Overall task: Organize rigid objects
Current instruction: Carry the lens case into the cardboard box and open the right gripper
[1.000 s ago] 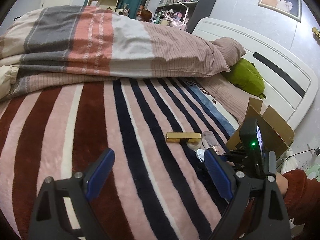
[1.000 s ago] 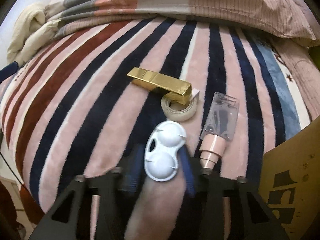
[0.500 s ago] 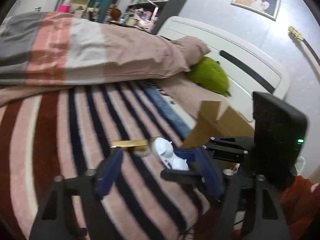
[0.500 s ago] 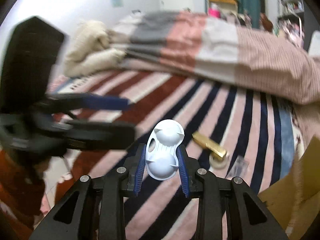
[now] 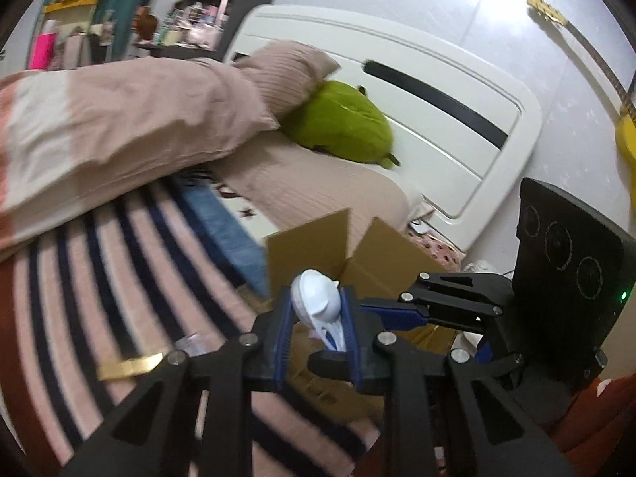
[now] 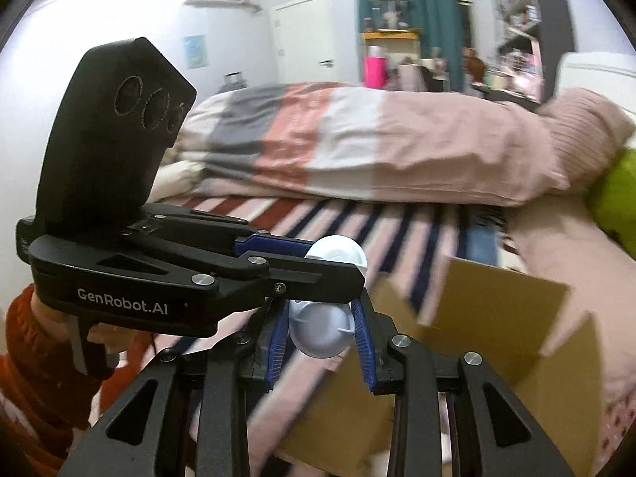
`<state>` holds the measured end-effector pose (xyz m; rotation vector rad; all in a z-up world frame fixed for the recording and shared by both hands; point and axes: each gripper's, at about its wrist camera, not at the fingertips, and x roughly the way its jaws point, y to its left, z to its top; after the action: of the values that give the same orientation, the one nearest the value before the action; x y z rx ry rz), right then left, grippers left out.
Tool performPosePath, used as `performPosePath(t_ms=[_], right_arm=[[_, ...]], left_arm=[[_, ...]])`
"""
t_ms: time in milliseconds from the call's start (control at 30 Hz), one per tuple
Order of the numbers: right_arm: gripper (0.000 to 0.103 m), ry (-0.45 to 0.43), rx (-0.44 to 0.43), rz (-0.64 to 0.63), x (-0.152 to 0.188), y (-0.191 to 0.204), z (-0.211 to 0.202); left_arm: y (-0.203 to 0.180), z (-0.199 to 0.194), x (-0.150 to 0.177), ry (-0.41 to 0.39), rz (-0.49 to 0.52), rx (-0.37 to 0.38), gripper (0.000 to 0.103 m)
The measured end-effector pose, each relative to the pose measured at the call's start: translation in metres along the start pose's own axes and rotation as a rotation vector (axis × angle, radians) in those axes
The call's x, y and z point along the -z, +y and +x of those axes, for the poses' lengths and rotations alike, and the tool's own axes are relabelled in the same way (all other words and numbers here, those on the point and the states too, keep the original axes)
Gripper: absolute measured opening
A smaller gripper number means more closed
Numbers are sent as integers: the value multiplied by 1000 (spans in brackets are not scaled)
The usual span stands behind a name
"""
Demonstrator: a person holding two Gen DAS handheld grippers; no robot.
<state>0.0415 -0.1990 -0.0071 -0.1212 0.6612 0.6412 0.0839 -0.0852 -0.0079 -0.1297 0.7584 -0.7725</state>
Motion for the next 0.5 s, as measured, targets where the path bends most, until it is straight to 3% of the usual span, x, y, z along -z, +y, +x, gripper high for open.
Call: performPosePath(t_ms=[233, 400, 433, 500], right_arm=[[26, 49, 90, 50, 16, -52, -2], [27, 92, 97, 77, 22, -69, 4], [27, 101, 105, 75, 23, -70, 4], [32, 107, 107, 71, 23, -68, 2]], left_arm=[[-16, 64, -22, 111, 26, 53, 21], [-23, 84, -24, 152, 52, 21, 22], [-25, 85, -23, 152, 60, 9, 26], [-27, 82, -23, 142, 69, -8, 54]])
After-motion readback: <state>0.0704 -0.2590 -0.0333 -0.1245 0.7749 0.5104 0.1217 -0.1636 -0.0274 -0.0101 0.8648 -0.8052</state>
